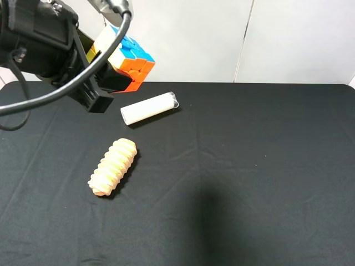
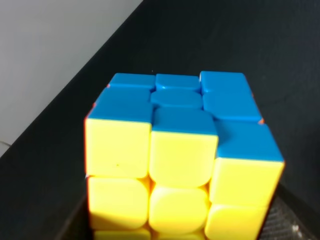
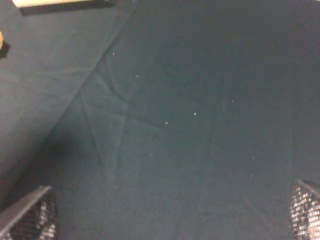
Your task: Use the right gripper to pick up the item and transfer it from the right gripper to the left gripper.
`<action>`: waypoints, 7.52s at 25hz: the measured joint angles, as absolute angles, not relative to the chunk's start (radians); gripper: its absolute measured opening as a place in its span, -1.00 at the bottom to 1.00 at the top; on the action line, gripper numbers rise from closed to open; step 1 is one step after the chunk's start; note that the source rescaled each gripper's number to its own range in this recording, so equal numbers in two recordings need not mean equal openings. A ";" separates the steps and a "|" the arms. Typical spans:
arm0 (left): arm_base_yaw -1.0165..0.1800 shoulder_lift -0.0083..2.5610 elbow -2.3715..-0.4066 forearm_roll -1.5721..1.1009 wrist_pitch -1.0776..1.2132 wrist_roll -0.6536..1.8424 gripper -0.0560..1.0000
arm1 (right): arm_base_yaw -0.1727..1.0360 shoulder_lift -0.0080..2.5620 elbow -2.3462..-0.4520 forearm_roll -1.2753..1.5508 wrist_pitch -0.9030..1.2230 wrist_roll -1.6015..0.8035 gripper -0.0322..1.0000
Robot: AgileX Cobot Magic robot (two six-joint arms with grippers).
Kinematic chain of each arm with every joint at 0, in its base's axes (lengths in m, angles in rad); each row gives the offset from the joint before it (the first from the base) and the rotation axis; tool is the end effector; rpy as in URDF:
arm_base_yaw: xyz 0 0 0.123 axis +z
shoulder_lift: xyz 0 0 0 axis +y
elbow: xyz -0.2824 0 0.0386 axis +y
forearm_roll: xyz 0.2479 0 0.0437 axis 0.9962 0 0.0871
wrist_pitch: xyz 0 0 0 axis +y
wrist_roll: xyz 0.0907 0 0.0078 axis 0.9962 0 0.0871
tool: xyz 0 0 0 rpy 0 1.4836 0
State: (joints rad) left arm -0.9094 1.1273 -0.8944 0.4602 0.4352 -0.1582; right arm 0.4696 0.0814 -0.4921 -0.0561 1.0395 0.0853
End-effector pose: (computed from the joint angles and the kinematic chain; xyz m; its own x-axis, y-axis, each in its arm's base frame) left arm 0.1619 -0.1801 0.3338 -0.1283 0.5826 -0.8026 0.7356 0.5987 0.3169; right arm 0.0104 0.0003 0.2765 -0.4820 -0.1810 -0.8573 -0.3883 0.9212 0.0239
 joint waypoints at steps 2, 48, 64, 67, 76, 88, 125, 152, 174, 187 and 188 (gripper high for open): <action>-0.909 1.127 -0.894 0.460 0.435 -0.158 -0.89 | 0.470 0.066 -0.490 -0.057 1.035 0.085 0.99; -0.907 1.127 -0.907 0.460 0.528 -0.159 -0.89 | 0.048 -0.005 -0.490 -0.056 1.028 0.085 0.99; -0.907 1.126 -1.317 0.463 1.158 -0.159 -0.89 | 0.048 -0.005 -0.490 -0.055 1.028 0.085 0.99; -0.907 1.126 -1.364 0.475 1.164 -0.159 -0.89 | 0.048 -0.005 -0.490 -0.055 1.028 0.085 0.99; -0.794 1.155 -1.373 0.488 1.164 -0.156 -0.89 | 0.048 -0.005 -0.490 -0.055 1.028 0.085 0.99; -0.298 1.265 -1.330 0.103 1.087 0.146 -0.89 | 0.048 -0.005 -0.490 -0.055 1.028 0.085 0.99; -0.119 1.961 -1.320 -0.046 0.797 0.272 -0.89 | 0.048 -0.005 -0.490 -0.055 1.028 0.085 0.99; -0.119 2.015 -1.320 -0.046 0.774 0.264 0.92 | 0.048 -0.005 -0.490 -0.055 1.028 0.085 0.99; -0.119 1.709 -1.320 -0.046 0.916 0.263 1.00 | 0.048 -0.005 -0.490 -0.055 1.028 0.085 0.99; -0.119 1.338 -1.320 -0.046 1.052 0.234 1.00 | 0.048 -0.005 -0.490 -0.055 1.028 0.085 0.99; -0.119 1.302 -1.320 -0.046 1.061 0.229 1.00 | 0.048 -0.005 -0.490 -0.055 1.028 0.085 0.99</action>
State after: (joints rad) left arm -0.1187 1.3016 -1.3203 -0.0461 1.0612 0.2294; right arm 0.0476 -0.0053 -0.4896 -0.0552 1.0284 0.0853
